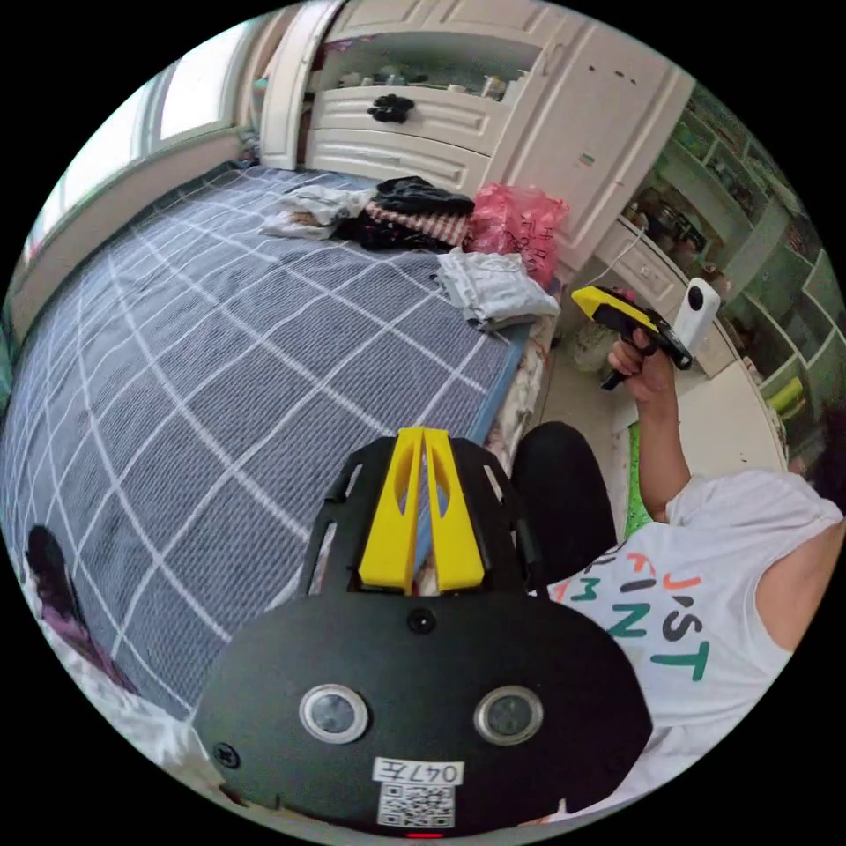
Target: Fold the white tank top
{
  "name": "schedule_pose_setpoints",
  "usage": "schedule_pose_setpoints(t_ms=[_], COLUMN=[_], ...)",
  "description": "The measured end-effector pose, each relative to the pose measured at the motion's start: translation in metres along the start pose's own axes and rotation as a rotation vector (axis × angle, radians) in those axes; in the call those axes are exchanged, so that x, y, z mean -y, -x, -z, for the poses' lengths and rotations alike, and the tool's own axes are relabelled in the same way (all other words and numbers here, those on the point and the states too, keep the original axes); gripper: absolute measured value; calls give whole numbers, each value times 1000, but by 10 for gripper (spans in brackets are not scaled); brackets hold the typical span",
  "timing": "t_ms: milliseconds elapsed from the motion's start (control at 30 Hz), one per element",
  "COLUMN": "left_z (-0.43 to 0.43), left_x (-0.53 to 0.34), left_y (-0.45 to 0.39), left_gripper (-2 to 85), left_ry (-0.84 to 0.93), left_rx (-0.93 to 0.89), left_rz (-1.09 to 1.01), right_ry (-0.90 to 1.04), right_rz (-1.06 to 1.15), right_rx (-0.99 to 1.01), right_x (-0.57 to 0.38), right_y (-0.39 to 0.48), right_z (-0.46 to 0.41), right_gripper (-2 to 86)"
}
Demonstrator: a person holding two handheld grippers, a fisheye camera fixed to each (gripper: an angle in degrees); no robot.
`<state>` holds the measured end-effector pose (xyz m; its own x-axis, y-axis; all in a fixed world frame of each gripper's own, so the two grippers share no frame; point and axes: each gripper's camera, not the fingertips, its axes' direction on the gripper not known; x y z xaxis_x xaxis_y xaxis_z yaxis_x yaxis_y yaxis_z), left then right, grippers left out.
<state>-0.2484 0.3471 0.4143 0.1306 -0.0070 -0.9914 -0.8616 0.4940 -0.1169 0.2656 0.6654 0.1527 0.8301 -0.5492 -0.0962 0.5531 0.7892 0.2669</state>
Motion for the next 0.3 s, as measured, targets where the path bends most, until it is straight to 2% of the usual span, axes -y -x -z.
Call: schedule_pose_setpoints(t_ms=[167,233,300], left_z=[80,100,118], left_x=[-191,-241,-292], left_y=[64,80,93], left_gripper=[-10,-9,-9], left_ry=[-106,-133,-172], left_rx=[163,194,261], left_rz=[275,314,344], right_ry=[58,106,132], right_rz=[126,182,244], right_rx=[332,509,597], right_x=[70,114,148], right_y=[136,199,248], right_z=[-143,-201,-235], right_gripper=[-9,-5,0])
